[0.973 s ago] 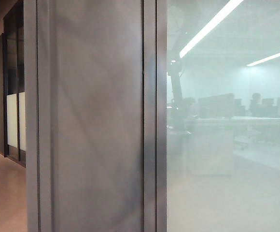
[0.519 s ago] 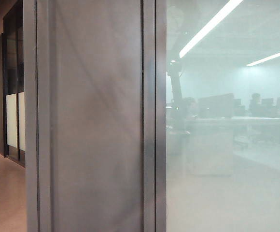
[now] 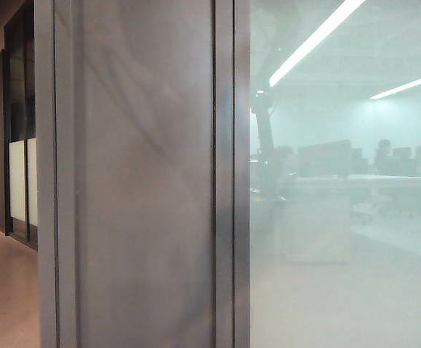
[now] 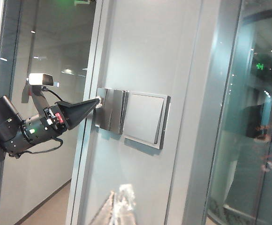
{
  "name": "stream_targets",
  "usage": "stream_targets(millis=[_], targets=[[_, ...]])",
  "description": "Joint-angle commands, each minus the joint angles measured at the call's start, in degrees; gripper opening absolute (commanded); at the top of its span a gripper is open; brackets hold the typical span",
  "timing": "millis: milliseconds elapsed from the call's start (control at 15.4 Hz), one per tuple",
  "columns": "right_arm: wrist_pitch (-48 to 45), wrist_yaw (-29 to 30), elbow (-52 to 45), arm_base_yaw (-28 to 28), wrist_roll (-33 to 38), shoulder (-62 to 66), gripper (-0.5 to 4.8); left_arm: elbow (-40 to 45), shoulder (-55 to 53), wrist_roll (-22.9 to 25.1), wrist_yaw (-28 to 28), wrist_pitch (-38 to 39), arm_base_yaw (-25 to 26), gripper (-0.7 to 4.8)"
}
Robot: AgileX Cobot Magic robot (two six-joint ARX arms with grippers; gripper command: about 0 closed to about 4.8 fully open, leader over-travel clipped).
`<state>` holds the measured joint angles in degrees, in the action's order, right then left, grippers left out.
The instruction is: Raise the arm to find the leftmost switch on the wall and turn off the lights.
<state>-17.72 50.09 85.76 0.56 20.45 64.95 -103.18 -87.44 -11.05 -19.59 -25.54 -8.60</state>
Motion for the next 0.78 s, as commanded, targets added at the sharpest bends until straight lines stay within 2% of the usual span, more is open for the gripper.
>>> stream_targets(millis=[65, 259, 778], targets=[[-0.15, 1.14, 0.24, 0.0, 0.61, -0.28, -0.01, -0.28, 0.07, 0.04, 0.48, -6.16, 0.02, -0.06], [-0.07, 1.14, 0.22, 0.0, 0.61, -0.24, -0.01, -0.39, -0.26, 0.02, 3.13, -8.04, 0.02, -0.06], [3.76, 2.56, 0.22, 0.0, 0.59, -0.28, -0.01, -1.18, -3.52, -1.42, 3.04, -9.6, 0.0, -0.06]])
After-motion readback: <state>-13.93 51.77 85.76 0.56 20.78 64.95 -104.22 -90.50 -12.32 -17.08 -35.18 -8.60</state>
